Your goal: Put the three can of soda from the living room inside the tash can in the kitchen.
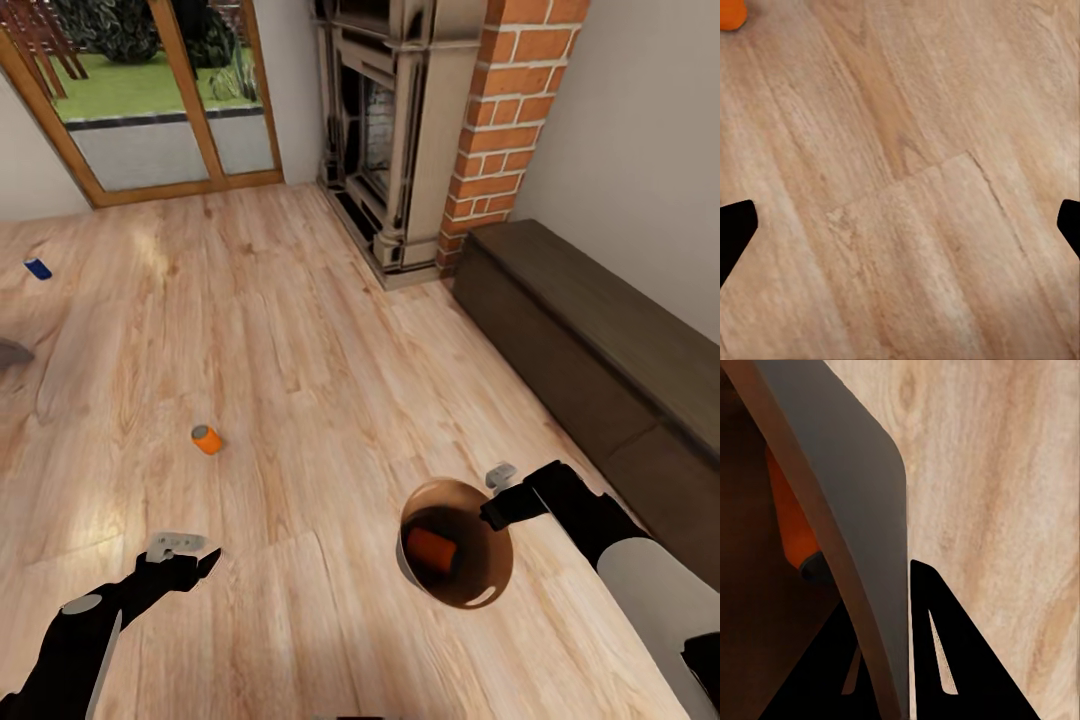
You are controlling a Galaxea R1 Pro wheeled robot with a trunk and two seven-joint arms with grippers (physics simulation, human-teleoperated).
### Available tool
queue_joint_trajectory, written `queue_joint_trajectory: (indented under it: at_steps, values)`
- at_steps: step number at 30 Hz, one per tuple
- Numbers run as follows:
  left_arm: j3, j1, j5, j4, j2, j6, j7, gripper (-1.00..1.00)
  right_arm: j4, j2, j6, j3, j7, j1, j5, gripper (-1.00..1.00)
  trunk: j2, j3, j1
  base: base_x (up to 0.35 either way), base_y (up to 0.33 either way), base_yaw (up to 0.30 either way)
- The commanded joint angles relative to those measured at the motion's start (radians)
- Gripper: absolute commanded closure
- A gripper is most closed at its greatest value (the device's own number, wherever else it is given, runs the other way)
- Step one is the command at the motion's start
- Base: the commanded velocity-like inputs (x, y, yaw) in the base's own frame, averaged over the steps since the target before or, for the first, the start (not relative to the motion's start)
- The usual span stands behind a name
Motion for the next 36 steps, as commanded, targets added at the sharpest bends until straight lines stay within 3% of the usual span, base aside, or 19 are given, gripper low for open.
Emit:
queue_joint_trajectory:
  at_steps: [1, 14, 36]
  values:
    - [0.000, 0.000, 0.000, 0.000, 0.000, 0.000, 0.000, -1.00, 0.000, 0.000, 0.009, -0.001, 0.005, 0.000, -0.017, 1.00, 0.000, 0.000, 0.000, 0.302, 0.140, 0.252]
    - [-0.001, 0.000, -0.001, 0.000, 0.000, 0.000, 0.001, -1.00, 0.000, 0.000, 0.009, -0.001, 0.005, 0.000, -0.017, 1.00, 0.000, 0.000, 0.000, 0.295, 0.151, 0.239]
    - [-0.002, 0.000, -0.003, 0.000, 0.000, 0.000, 0.003, -1.00, 0.000, 0.010, 0.010, -0.002, 0.005, 0.000, -0.017, 1.00, 0.000, 0.000, 0.000, 0.298, 0.137, 0.010]
